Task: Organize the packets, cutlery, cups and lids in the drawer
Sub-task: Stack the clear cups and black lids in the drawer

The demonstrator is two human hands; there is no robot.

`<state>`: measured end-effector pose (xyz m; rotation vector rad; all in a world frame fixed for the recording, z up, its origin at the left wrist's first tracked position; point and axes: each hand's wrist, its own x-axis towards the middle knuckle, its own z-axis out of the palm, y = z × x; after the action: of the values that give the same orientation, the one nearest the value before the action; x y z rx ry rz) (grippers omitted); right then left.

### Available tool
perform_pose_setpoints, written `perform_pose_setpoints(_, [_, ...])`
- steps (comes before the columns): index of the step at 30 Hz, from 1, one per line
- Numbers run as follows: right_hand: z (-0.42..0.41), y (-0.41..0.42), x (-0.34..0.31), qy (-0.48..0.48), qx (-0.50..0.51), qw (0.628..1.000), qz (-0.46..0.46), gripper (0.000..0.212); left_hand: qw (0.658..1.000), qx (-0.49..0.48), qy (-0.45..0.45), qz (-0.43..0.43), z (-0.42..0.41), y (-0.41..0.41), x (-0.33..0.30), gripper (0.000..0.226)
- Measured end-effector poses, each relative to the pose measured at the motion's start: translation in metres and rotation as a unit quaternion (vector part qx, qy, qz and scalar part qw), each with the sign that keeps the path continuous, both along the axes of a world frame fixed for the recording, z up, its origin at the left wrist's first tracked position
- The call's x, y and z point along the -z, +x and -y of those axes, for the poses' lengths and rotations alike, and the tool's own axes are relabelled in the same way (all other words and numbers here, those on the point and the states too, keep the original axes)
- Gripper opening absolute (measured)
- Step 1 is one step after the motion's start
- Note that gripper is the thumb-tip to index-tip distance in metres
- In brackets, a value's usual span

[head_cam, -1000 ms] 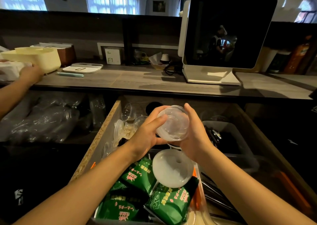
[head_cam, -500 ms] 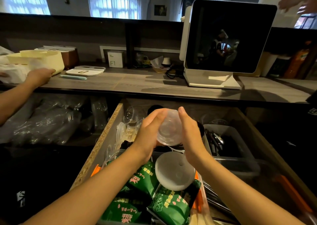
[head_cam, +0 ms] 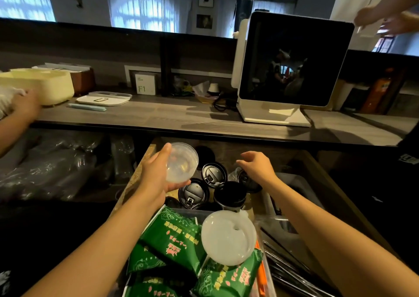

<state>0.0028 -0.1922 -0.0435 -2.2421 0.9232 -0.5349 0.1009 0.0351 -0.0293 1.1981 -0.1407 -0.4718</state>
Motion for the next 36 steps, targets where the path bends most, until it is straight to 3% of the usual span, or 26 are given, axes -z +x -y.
perform_pose_setpoints(2, [0.009,0.011,0.007,-0.012,0.007,0.998,-0.06,0.045,1.0,0.013,-0.004,-0.012,0.002,-0.002,0.002,0.018])
perform_pose_setpoints(4, [0.01,0.017,0.018,0.001,0.01,0.994,-0.105,0.032,0.999,0.019,-0.003,-0.03,0.003,-0.003,0.003,0.018])
perform_pose_setpoints(7, [0.008,0.021,0.036,0.021,0.014,0.995,-0.099,0.025,0.998,0.031,0.001,-0.05,0.004,-0.004,0.001,0.024])
perform_pose_setpoints(12, [0.005,0.012,0.035,0.033,0.037,0.997,0.054,0.014,0.997,0.041,-0.02,-0.067,0.004,-0.007,-0.003,0.029])
perform_pose_setpoints(15, [-0.004,0.0,0.018,0.043,0.043,0.987,0.149,0.015,0.995,0.063,-0.024,-0.068,0.005,-0.008,-0.001,0.043])
perform_pose_setpoints(18, [-0.018,-0.014,0.0,0.07,0.012,0.972,0.224,0.011,0.994,0.094,-0.027,-0.052,0.004,-0.013,-0.002,0.043])
perform_pose_setpoints(25, [-0.053,-0.04,-0.026,0.075,-0.038,0.938,0.336,0.008,0.991,0.124,-0.015,-0.036,0.005,-0.028,-0.002,0.046])
perform_pose_setpoints(31, [-0.073,-0.052,-0.025,-0.133,-0.126,0.932,0.313,0.004,0.992,0.124,-0.004,-0.025,0.01,-0.037,-0.001,0.047])
perform_pose_setpoints(36, [-0.083,-0.046,-0.018,-0.108,-0.201,0.946,0.229,0.013,0.986,0.164,0.002,-0.023,0.008,-0.041,0.0,0.051])
